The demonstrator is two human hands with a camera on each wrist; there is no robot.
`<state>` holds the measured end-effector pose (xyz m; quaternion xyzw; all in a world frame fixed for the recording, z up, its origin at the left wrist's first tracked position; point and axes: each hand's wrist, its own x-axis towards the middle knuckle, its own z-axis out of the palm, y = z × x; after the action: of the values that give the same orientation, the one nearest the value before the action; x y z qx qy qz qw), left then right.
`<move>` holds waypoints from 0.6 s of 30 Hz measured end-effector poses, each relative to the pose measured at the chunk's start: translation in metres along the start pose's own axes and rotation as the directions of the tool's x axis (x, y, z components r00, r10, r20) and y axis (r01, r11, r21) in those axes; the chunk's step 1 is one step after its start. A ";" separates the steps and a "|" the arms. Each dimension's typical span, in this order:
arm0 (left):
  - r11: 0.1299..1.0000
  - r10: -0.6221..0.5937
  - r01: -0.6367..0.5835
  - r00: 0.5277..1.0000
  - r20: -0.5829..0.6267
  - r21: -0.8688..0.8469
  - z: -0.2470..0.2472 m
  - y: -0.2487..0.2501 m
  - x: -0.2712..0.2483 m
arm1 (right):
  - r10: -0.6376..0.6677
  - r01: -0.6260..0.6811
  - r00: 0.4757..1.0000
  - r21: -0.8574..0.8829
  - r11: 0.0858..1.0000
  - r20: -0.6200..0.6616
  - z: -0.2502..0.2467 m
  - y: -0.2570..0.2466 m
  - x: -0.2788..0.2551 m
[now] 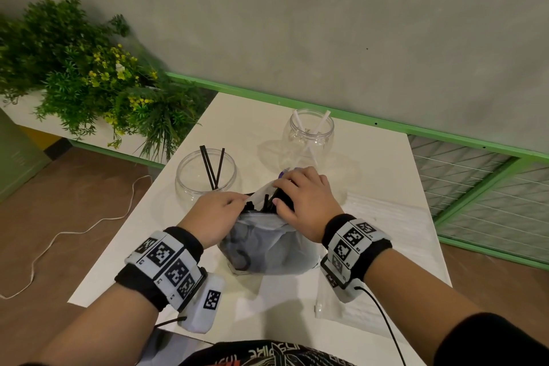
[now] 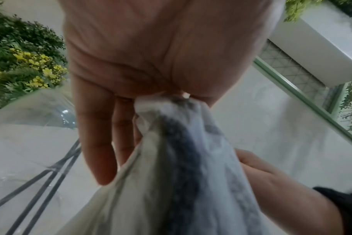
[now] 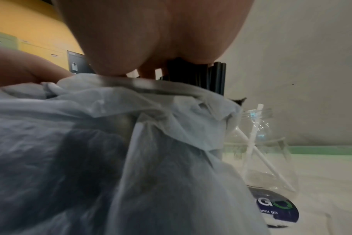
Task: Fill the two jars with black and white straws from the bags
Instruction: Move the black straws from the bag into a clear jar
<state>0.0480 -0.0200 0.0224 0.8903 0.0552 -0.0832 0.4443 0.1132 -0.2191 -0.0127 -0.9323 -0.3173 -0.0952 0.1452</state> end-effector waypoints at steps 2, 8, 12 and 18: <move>1.000 -0.005 0.005 1.000 0.013 0.024 0.001 -0.003 0.001 | -0.040 0.040 0.999 -0.030 0.999 0.018 0.001 -0.002 0.000; 0.992 0.128 -0.128 0.992 0.010 -0.003 0.001 -0.001 -0.001 | -0.012 0.012 1.000 -0.006 1.000 -0.023 0.002 0.001 -0.008; 0.998 0.018 -0.019 1.000 0.016 0.056 0.000 0.001 -0.001 | 0.047 -0.039 0.989 -0.063 0.997 0.137 -0.007 0.005 -0.005; 0.995 -0.050 0.036 0.987 0.154 0.090 -0.002 -0.007 0.001 | -0.018 0.024 0.998 0.114 0.993 -0.053 -0.012 -0.001 -0.021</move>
<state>0.0483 -0.0147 0.0180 0.8981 0.0359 -0.1646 0.4063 0.0954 -0.2347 -0.0066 -0.9163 -0.3281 -0.1024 0.2055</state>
